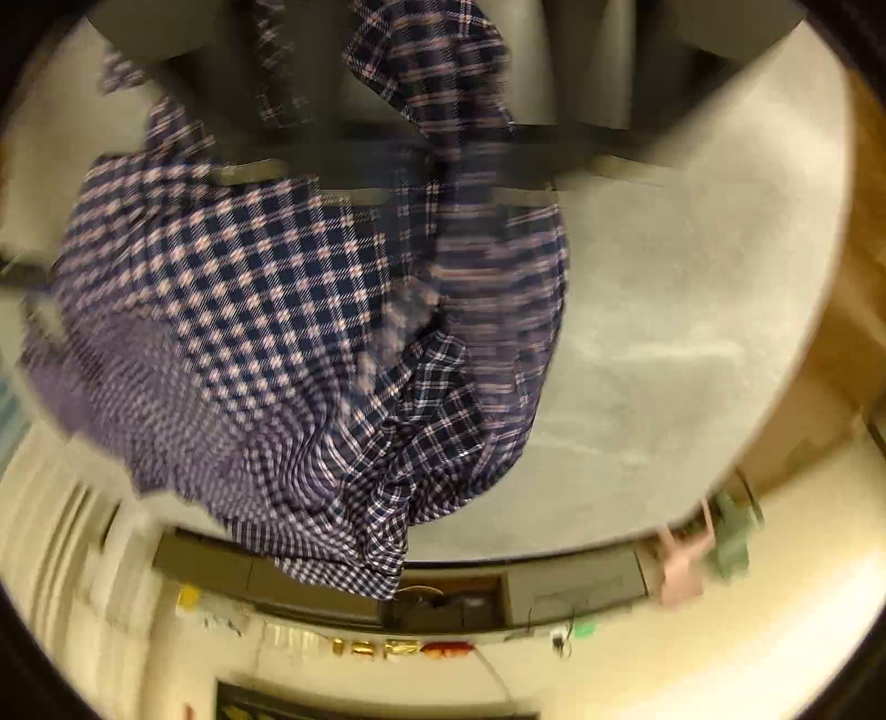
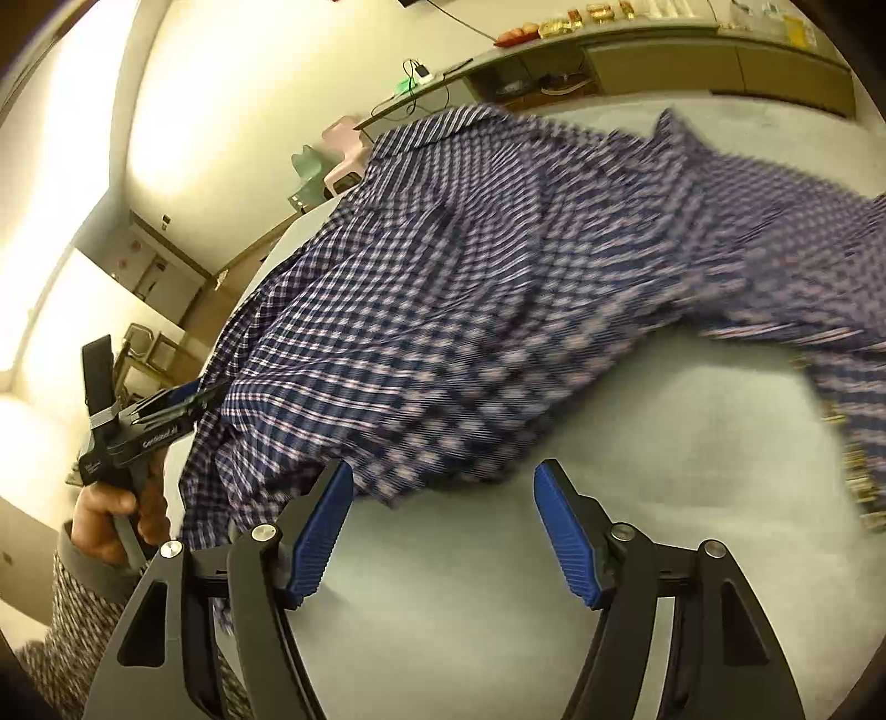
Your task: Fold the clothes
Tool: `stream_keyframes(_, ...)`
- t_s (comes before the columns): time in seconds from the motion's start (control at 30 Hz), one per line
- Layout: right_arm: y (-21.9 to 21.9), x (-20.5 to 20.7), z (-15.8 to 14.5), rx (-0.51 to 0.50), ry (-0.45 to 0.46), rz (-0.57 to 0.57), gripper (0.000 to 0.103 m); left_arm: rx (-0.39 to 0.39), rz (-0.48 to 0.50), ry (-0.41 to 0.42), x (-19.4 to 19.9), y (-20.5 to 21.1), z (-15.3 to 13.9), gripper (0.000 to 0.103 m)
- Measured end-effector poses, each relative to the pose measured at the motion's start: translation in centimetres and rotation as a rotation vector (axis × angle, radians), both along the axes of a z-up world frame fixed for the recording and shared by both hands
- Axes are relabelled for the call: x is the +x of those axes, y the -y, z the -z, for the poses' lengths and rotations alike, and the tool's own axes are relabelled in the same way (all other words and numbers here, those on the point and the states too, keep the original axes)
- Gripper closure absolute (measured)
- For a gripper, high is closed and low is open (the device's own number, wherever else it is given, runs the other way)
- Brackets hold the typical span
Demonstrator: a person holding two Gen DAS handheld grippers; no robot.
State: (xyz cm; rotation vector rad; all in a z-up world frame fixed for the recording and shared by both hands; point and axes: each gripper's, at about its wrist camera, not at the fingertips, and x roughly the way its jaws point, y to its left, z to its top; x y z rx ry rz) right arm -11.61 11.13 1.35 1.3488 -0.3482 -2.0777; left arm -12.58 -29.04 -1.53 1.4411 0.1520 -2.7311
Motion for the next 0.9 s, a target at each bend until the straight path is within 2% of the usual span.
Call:
stream_keyframes(0.03,0.7,-0.2,0.4,-0.006,0.012,0.005,0.035,0.069,-0.011,-0.02,0.1,1.1,-0.4,0.099)
stream_keyframes(0.1,2.1,-0.6,1.0,-0.022,0.019,0.001,0.066,0.115,-0.026,-0.042,0.3,2.6,-1.0,0.1)
stream_keyframes(0.13,2.6,-0.8,1.1,-0.007,0.003,0.001,0.086,0.146,-0.044,-0.066,0.2,3.9,-1.5,0.1)
stream_keyframes(0.17,2.8,-0.9,0.8,0.011,-0.025,0.011,0.092,0.177,-0.062,-0.09,0.2,5.2,-2.1,0.1)
stream_keyframes(0.2,2.5,-0.8,0.0,0.01,-0.06,0.029,0.093,0.21,-0.083,-0.116,0.1,6.6,-2.7,0.1)
stream_keyframes(0.27,0.8,-0.6,-3.1,-0.018,-0.131,0.068,0.094,0.333,-0.19,-0.202,0.4,11.8,-4.7,0.101)
stream_keyframes(0.33,-2.4,0.2,-8.7,-0.088,-0.216,0.101,0.094,0.405,-0.251,-0.25,0.0,15.7,-6.0,0.101)
stream_keyframes(0.37,-4.3,0.6,-11.8,-0.098,-0.266,0.12,0.094,0.411,-0.267,-0.256,-1.3,17.4,-6.3,0.101)
stream_keyframes(0.43,-6.9,0.5,-14.6,-0.051,-0.303,0.163,0.094,0.364,-0.3,-0.208,-3.7,19.3,-5.3,0.098)
stream_keyframes(0.5,-9.1,-0.8,-13.2,0.042,-0.241,0.198,0.093,0.286,-0.355,-0.109,-5.6,19.3,-1.8,0.089)
stream_keyframes(0.53,-10.1,-1.4,-12.3,0.086,-0.207,0.222,0.09,0.247,-0.38,-0.052,-6.4,19.1,0.2,0.089)
stream_keyframes(0.57,-10.9,-1.7,-10.5,0.131,-0.164,0.268,0.079,0.199,-0.384,0.004,-7.5,18.1,1.5,0.089)
stream_keyframes(0.6,-11.8,-1.8,-8.2,0.181,-0.119,0.315,0.073,0.129,-0.372,0.067,-8.3,17.1,2.2,0.089)
stream_keyframes(0.63,-12.4,-1.6,-6.7,0.192,-0.097,0.336,0.066,0.081,-0.347,0.054,-8.1,16.2,1.6,0.088)
stream_keyframes(0.7,-13.3,-1.0,-4.6,0.193,-0.05,0.369,0.064,-0.001,-0.321,0.001,-6.6,14.7,-0.6,0.073)
stream_keyframes(0.77,-13.1,-0.8,-4.5,0.167,-0.029,0.353,0.062,-0.068,-0.314,-0.078,-4.1,13.4,-3.6,0.063)
stream_keyframes(0.8,-12.7,-0.7,-4.9,0.146,-0.033,0.334,0.06,-0.069,-0.292,-0.143,-2.1,12.2,-5.5,0.056)
stream_keyframes(0.83,-12.6,-0.5,-5.6,0.126,-0.052,0.324,0.054,-0.068,-0.268,-0.206,-0.1,11.1,-7.5,0.051)
stream_keyframes(0.87,-12.4,-0.4,-6.3,0.107,-0.072,0.313,0.048,-0.034,-0.232,-0.245,0.6,10.3,-8.5,0.038)
stream_keyframes(0.9,-12.3,-0.2,-6.7,0.093,-0.086,0.303,0.045,0.032,-0.165,-0.29,2.4,8.2,-9.0,0.029)
